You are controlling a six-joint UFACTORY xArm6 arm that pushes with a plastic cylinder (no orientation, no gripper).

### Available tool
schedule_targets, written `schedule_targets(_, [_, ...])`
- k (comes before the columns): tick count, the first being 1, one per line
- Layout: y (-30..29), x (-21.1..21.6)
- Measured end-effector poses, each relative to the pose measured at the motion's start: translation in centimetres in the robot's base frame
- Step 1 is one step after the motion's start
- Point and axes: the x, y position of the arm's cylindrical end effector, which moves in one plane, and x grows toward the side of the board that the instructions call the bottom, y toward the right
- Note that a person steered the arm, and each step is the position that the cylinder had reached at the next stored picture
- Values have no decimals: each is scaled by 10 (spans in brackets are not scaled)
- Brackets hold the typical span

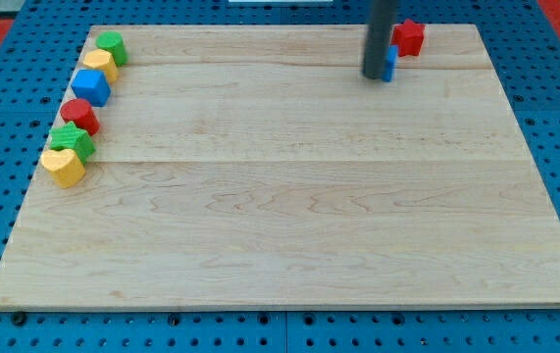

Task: Place the yellow heart into the blue triangle

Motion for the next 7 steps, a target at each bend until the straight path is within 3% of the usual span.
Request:
schedule_targets(1, [20, 9])
schedule_targets(2, [23, -14])
schedule_targets(3, [3, 27])
schedule_targets(4, [-60, 107])
schedule_targets(7, [-62, 121])
